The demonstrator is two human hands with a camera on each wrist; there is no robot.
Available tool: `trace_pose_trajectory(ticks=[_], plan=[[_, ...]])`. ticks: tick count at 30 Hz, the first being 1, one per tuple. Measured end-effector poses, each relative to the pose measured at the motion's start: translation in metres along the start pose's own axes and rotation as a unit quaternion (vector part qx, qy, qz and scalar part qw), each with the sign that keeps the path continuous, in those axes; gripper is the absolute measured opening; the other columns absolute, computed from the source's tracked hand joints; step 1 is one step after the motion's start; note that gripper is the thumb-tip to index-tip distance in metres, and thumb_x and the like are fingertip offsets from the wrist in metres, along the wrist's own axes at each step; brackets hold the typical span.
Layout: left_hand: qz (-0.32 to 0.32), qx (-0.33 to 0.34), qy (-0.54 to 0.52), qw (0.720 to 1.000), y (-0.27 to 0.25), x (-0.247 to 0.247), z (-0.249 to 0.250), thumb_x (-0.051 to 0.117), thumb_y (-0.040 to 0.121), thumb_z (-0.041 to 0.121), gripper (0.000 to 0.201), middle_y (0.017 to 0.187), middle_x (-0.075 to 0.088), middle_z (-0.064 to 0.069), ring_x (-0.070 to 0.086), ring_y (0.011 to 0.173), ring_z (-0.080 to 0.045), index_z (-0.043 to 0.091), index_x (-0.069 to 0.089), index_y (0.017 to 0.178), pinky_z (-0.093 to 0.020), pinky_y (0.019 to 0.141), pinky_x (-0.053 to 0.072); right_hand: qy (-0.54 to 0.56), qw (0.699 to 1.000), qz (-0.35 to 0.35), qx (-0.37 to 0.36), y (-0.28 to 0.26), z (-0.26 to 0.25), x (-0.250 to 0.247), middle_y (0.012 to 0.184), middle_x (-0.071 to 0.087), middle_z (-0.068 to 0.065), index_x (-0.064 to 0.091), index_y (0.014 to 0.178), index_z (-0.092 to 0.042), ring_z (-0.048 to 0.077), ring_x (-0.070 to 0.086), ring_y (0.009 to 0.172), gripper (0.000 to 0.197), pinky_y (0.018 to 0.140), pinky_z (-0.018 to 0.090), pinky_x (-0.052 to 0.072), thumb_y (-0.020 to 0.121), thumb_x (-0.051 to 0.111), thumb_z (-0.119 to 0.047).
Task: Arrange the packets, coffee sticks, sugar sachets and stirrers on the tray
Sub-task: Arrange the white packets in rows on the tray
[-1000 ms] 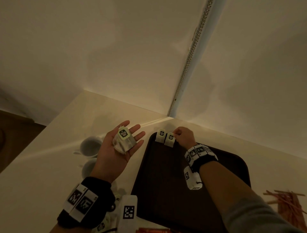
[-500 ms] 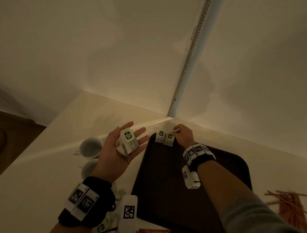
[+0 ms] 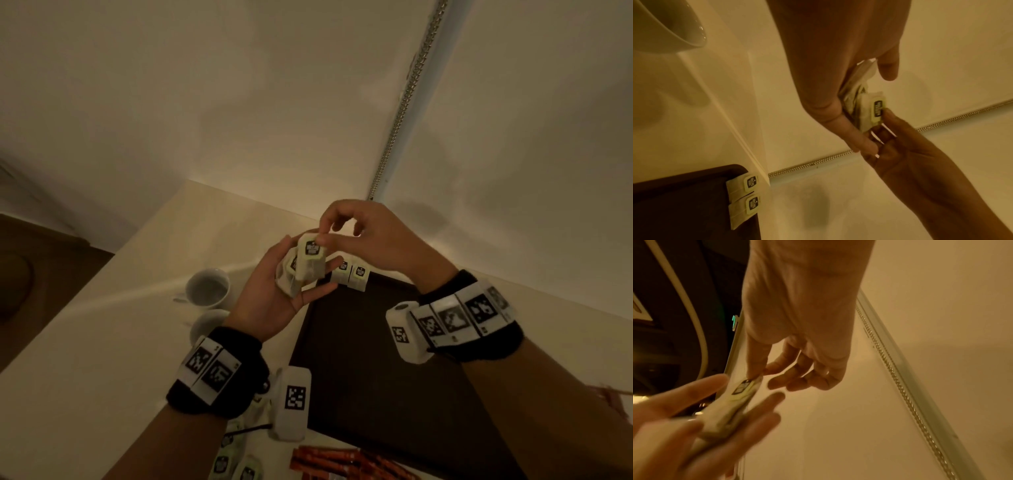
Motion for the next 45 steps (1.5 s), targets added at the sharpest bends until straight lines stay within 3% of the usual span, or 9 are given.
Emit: trace_pose_trajectory(ticks=[4, 9, 13, 18, 24, 30, 35, 40, 45], plan=[[0.019, 0.070, 0.070, 0.995, -0.002, 0.000, 0.010, 0.069, 0.081, 0.039, 0.037, 0.117, 0.067, -0.002, 0.064, 0.108, -0.022, 0.026, 0.061, 0.116, -0.029, 0.071, 0.055, 0.001, 0.999, 0.036, 0.010, -0.006, -0.022, -0.024, 0.073, 0.067, -0.003, 0.064, 0.089, -0.017, 0.000, 0.059, 0.066, 0.009, 0.063, 0.006, 0.039, 0.082, 0.070, -0.018], [0.031, 0.105, 0.118, 0.987, -0.006, 0.015, 0.011, 0.060, 0.077, 0.029, 0.013, 0.087, 0.071, 0.005, 0.064, 0.083, -0.014, 0.027, 0.071, 0.084, -0.021, 0.060, 0.052, -0.137, 0.988, 0.057, -0.032, -0.012, -0.063, -0.032, 0.071, 0.061, -0.014, 0.071, 0.097, -0.020, 0.002, 0.057, 0.065, 0.014, 0.061, 0.006, 0.041, 0.085, 0.068, -0.024], [0.015, 0.101, 0.076, 0.992, -0.009, 0.024, 0.006, 0.058, 0.088, 0.037, 0.028, 0.099, 0.070, 0.002, 0.067, 0.084, -0.014, 0.024, 0.061, 0.113, -0.022, 0.058, 0.053, -0.147, 0.987, 0.054, -0.023, -0.014, -0.072, -0.034, 0.070, 0.060, -0.015, 0.069, 0.102, -0.018, -0.005, 0.056, 0.062, 0.020, 0.060, 0.005, 0.041, 0.084, 0.069, -0.025], [-0.035, 0.095, 0.057, 0.993, -0.014, 0.044, 0.006, 0.062, 0.082, 0.036, 0.014, 0.091, 0.070, 0.005, 0.068, 0.082, -0.010, 0.030, 0.074, 0.083, -0.020, 0.055, 0.052, -0.121, 0.993, 0.007, -0.007, -0.015, -0.075, -0.023, 0.067, 0.064, -0.006, 0.061, 0.106, -0.015, 0.003, 0.061, 0.056, 0.026, 0.057, 0.011, 0.046, 0.081, 0.070, -0.015], [-0.034, 0.082, 0.030, 0.996, -0.013, 0.042, 0.006, 0.055, 0.086, 0.029, 0.019, 0.086, 0.071, 0.002, 0.069, 0.080, -0.011, 0.022, 0.072, 0.085, -0.020, 0.056, 0.053, -0.123, 0.992, 0.003, -0.015, -0.014, -0.076, -0.022, 0.066, 0.062, -0.005, 0.063, 0.105, -0.013, 0.005, 0.059, 0.060, 0.022, 0.061, 0.014, 0.045, 0.083, 0.064, -0.007], [-0.010, 0.128, 0.059, 0.990, -0.015, 0.037, 0.021, 0.055, 0.083, 0.021, 0.013, 0.082, 0.069, -0.001, 0.068, 0.074, -0.013, 0.018, 0.066, 0.090, -0.020, 0.050, 0.051, -0.157, 0.988, -0.007, -0.003, -0.019, -0.070, -0.023, 0.071, 0.061, -0.012, 0.066, 0.105, -0.019, 0.004, 0.060, 0.069, 0.019, 0.061, 0.008, 0.044, 0.086, 0.066, -0.021], [0.034, 0.156, 0.053, 0.986, -0.014, 0.030, 0.027, 0.059, 0.081, 0.021, 0.011, 0.078, 0.068, 0.000, 0.066, 0.072, -0.010, 0.023, 0.069, 0.075, -0.020, 0.050, 0.049, -0.155, 0.987, -0.032, 0.028, -0.023, -0.061, -0.024, 0.071, 0.064, -0.008, 0.068, 0.085, -0.018, 0.002, 0.060, 0.065, 0.011, 0.060, 0.009, 0.045, 0.080, 0.072, -0.027], [0.033, 0.178, 0.071, 0.981, -0.016, 0.032, 0.032, 0.057, 0.083, 0.021, 0.024, 0.077, 0.069, 0.007, 0.066, 0.073, -0.005, 0.031, 0.071, 0.066, -0.020, 0.053, 0.049, -0.160, 0.986, 0.015, 0.031, -0.025, -0.063, -0.038, 0.075, 0.061, -0.012, 0.067, 0.087, -0.025, 0.005, 0.059, 0.071, 0.019, 0.061, 0.006, 0.041, 0.081, 0.066, -0.042], [0.025, 0.193, 0.106, 0.975, -0.019, 0.036, 0.037, 0.056, 0.087, 0.017, 0.025, 0.077, 0.068, 0.007, 0.065, 0.074, -0.006, 0.027, 0.069, 0.068, -0.021, 0.053, 0.050, -0.156, 0.987, 0.040, 0.014, -0.023, -0.065, -0.039, 0.078, 0.062, -0.010, 0.067, 0.082, -0.017, 0.008, 0.060, 0.072, 0.019, 0.061, 0.007, 0.042, 0.081, 0.069, -0.036]])
Point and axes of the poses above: each hand's wrist, its own y-axis towards the middle knuckle, its own x-axis out of the palm, z = x × y, the point moved 10 cm from there along y, towards the middle knuckle
